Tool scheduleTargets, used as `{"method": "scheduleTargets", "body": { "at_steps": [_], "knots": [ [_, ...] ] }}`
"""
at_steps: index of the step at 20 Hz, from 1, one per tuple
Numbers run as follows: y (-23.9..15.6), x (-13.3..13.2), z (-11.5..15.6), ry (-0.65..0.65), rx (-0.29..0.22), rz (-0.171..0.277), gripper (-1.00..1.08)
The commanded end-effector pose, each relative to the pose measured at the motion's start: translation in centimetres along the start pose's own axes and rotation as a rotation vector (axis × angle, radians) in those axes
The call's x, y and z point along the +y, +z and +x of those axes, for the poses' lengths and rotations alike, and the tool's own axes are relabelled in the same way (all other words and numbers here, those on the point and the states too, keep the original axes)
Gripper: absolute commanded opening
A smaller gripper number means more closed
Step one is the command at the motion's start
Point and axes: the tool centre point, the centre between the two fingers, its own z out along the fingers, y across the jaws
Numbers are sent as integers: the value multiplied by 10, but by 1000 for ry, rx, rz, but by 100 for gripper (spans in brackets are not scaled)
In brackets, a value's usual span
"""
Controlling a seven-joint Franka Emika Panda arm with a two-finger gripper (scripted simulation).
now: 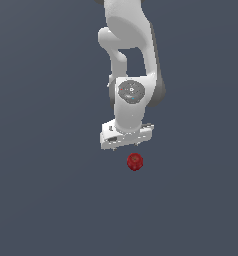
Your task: Pick up the object and move it to a goal position.
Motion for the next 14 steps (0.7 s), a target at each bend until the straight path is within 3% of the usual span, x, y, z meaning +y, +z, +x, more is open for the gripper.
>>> {"method": "scheduleTargets", "body": {
  "at_steps": [1,8,14],
  "knots": [
    [8,-11,13,-70,10,-1,100],
    [25,-33,38,-203,31,1,100],
    [28,-37,42,-224,34,2,100]
  ]
}}
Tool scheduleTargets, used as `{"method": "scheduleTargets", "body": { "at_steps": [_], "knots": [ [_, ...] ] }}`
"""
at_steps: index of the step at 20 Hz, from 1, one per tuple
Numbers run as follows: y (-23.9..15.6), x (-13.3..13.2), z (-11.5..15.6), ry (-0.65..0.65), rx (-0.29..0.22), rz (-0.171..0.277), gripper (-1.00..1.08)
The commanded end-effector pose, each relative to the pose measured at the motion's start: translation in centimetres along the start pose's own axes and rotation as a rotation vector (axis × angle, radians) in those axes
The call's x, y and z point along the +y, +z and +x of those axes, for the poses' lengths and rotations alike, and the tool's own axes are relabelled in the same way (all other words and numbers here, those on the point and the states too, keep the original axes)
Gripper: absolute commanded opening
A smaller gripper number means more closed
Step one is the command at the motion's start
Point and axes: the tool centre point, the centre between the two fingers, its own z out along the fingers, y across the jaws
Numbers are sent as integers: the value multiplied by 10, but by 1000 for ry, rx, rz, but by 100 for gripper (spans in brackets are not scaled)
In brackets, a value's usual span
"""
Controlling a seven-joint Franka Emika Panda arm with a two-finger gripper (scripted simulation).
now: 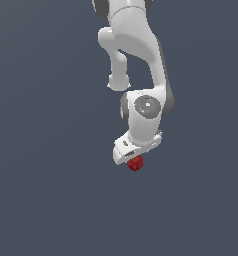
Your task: Pick up the object and move it to a goal position.
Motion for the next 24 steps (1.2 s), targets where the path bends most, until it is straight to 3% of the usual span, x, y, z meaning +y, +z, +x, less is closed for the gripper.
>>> {"method": "scheduleTargets", "body": {
  "at_steps": [1,18,19,24],
  "knots": [
    [0,0,0,0,0,0,100],
    [50,0,1,-6,2,-1,100],
    [50,0,1,-6,2,-1,-100],
    [50,0,1,-6,2,-1,-100]
  ]
}}
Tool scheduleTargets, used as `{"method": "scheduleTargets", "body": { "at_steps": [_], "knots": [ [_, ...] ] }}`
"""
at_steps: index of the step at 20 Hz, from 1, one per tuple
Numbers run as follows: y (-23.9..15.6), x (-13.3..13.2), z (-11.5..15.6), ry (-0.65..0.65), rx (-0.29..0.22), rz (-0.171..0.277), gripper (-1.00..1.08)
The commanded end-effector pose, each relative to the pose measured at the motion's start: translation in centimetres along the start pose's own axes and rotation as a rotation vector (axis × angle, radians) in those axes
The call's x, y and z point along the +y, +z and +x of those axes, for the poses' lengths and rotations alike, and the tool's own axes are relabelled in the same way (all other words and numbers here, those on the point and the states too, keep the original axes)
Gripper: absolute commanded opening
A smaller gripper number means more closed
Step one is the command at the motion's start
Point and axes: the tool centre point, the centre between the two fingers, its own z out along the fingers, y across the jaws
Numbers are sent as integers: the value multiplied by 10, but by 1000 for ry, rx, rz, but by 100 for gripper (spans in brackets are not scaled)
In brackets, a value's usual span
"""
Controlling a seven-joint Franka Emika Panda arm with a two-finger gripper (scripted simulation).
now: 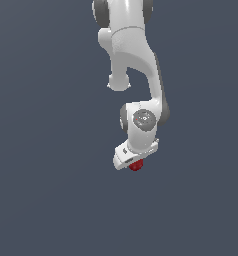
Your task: Pick up the object and move it to a goal position.
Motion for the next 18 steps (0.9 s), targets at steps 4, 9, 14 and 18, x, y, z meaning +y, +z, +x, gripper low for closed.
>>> {"method": "scheduleTargets", "body": {
  "at_steps": [4,9,14,18],
  "knots": [
    [0,0,1,-1,1,0,-100],
    [-2,-1,-2,0,0,0,-100],
    [-11,-4,-9,0,0,0,-100],
    [-24,-9,-20,0,0,0,-100]
  ]
}}
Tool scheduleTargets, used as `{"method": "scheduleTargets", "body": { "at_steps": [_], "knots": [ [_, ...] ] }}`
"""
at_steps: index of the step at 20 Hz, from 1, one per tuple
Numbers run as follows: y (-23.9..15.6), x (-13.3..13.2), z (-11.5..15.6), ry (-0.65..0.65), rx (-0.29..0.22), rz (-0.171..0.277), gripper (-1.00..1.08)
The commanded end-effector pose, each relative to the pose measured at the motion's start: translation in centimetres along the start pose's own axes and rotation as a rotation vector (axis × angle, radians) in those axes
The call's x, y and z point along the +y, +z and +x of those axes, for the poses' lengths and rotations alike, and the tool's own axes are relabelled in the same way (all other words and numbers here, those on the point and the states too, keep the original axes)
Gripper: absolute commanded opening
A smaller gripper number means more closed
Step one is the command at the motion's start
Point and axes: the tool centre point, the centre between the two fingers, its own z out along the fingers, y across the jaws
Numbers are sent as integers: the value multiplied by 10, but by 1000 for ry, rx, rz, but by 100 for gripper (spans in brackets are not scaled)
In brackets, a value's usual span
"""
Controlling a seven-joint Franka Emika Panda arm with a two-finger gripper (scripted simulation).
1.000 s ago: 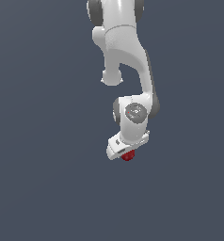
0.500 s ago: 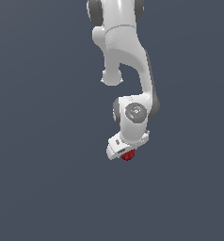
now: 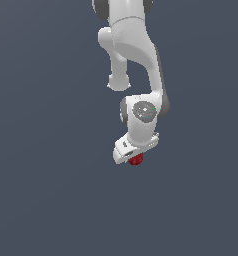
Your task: Pick up the object and move it to a goal position.
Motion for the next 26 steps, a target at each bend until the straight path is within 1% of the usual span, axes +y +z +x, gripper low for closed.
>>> {"method": "scheduleTargets", "body": {
  "at_steps": [1,16,21,26],
  "knots": [
    [-11,-3,-6,0,3,-2,-100],
    [-96,-36,-75,0,3,-3,-100],
    [-118,-44,-90,-1,4,-2,-100],
    [-131,-49,-99,-1,4,-2,-100]
  ]
}}
